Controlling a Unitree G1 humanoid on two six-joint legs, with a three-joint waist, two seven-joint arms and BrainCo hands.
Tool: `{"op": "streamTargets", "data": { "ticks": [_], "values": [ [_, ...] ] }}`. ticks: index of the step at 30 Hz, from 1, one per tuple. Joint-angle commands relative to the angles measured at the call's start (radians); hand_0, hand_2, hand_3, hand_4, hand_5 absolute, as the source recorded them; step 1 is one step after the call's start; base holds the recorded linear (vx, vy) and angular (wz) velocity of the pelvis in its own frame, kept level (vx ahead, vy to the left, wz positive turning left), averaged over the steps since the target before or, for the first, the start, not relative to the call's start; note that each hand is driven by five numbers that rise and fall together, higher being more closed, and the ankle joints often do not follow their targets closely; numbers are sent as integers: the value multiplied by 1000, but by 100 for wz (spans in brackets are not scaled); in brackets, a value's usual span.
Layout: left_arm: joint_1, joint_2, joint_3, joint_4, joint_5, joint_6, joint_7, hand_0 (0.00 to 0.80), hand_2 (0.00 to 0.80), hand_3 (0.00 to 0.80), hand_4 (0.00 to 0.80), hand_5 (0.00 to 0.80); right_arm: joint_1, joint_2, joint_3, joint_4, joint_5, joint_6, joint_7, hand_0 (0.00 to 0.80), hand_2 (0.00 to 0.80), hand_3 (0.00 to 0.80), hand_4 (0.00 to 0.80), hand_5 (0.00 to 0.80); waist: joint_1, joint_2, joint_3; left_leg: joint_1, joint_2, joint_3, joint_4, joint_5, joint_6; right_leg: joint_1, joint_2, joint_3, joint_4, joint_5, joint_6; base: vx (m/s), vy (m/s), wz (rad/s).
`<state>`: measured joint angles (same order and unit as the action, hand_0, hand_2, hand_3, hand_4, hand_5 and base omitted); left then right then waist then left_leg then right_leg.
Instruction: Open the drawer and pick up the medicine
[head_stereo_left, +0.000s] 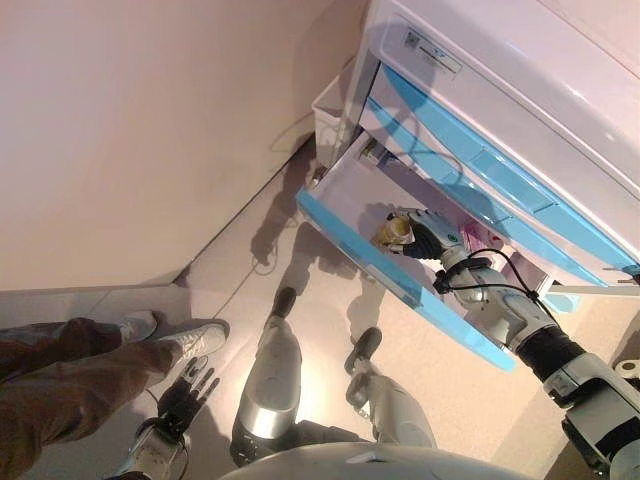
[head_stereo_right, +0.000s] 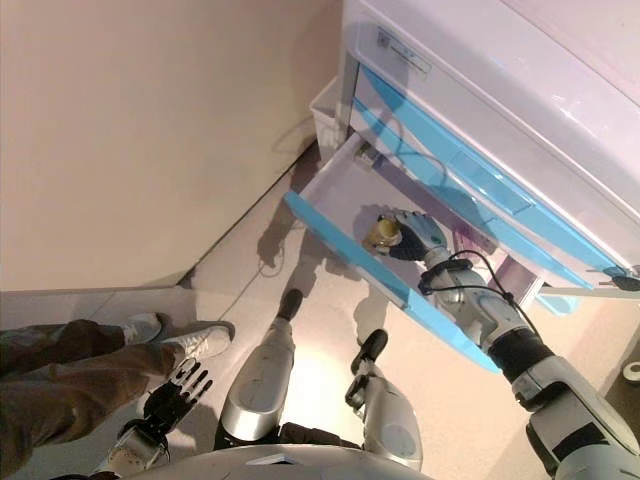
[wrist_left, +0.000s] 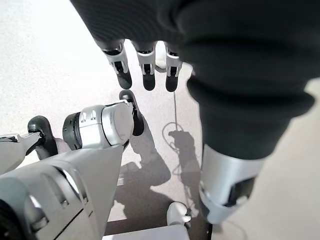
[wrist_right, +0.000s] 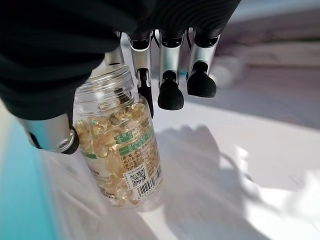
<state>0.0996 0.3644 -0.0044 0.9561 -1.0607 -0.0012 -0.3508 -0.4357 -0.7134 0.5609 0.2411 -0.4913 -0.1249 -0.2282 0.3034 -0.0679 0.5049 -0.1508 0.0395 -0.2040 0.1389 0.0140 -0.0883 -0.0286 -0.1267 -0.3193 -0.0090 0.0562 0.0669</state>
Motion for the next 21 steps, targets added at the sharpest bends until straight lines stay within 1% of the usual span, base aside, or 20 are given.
{"op": "streamTargets", "data": {
  "ticks": [1, 9, 12, 16, 21],
  "values": [
    [95, 0, -7, -12, 28, 6, 7, 0, 0, 0, 0, 0, 18, -68, 3, -168, 16, -68, 25, 800, 800, 800, 800, 800, -27, -20, -103, -21, -30, 32, -29, -16, 50, 4, 1, 38, 79, -30, 61, 3, 32, -18],
    [127, -36, 11, 13, 54, -5, 8, 0, 0, 0, 0, 0, 100, -145, -102, -414, 39, -131, 118, 800, 800, 800, 800, 800, -64, -24, -166, 29, -17, 62, -71, -14, 49, 21, 1, 65, 63, -32, 69, 10, 23, -12],
    [135, -48, 18, 19, 57, -4, 11, 0, 0, 0, 0, 0, 116, -168, -138, -490, 77, -149, 165, 800, 800, 800, 800, 800, -76, -22, -184, 46, -12, 75, -86, -11, 48, 27, 2, 72, 60, -34, 69, 5, 39, -18],
    [144, -70, 31, 35, 56, -8, 22, 0, 0, 0, 0, 0, 139, -200, -204, -618, 167, -189, 254, 800, 800, 800, 800, 800, -98, -23, -219, 67, -6, 94, -102, -11, 46, 34, 1, 86, 53, -38, 69, 7, 39, -10],
    [154, -96, 52, 55, 54, -7, 31, 0, 0, 0, 0, 0, 162, -218, -290, -747, 353, -211, 396, 800, 800, 800, 800, 800, -120, -21, -259, 96, 4, 118, -128, -8, 40, 44, -1, 98, 40, -40, 72, 29, 43, -15]
  ]
}}
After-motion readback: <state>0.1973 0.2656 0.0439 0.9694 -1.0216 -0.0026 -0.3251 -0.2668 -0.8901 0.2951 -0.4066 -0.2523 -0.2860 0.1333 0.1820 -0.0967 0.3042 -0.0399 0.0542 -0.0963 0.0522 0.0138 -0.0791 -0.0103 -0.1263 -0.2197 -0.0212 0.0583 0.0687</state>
